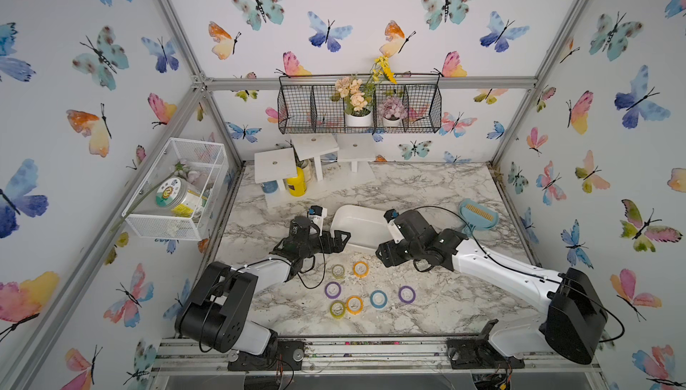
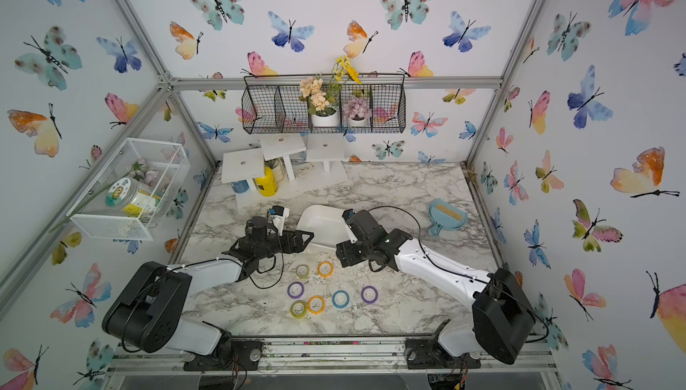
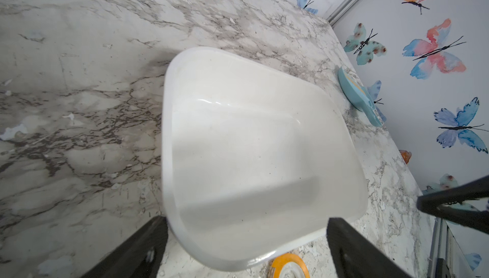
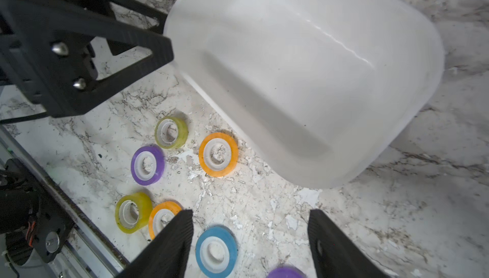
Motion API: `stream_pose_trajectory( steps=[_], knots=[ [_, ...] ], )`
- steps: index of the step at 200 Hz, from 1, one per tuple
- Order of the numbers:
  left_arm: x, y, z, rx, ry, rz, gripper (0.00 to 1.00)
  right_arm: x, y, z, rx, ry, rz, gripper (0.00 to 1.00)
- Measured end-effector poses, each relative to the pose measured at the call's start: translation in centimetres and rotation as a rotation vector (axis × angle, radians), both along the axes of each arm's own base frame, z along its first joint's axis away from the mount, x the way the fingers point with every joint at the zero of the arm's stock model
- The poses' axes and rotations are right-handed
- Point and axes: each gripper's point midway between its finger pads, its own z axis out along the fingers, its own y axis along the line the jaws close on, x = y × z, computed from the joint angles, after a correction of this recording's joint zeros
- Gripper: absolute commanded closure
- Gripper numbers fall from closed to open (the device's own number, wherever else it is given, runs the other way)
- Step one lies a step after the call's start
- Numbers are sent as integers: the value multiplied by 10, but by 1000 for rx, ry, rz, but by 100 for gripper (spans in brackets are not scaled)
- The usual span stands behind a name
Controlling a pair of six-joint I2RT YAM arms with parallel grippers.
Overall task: Put the transparent tape into the storage box
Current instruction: Adjust the storage box at the center of the board, then pick up the tape at the center of the board.
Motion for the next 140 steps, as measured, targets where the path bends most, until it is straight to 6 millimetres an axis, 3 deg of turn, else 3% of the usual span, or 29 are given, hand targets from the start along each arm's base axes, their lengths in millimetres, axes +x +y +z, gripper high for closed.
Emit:
stream_pose_trajectory(
  steps=[27, 52, 90, 112, 140],
  knots=[
    [-2, -5, -4, -6, 16, -27, 1, -18, 16, -2, 19, 7, 31, 27],
    [-9, -14, -4, -13, 18, -71, 1, -21, 26, -3, 36, 6, 30, 28],
    [-19, -27, -2, -24, 19, -122, 1, -26, 46, -24, -19, 19, 42, 28],
    [-16, -12, 1, -35, 11, -64, 1, -32, 67, -36, -61, 19, 68, 28],
    [-8, 35, 8, -61, -3, 104, 1, -32, 92, -49, -98, 16, 79, 28]
  ],
)
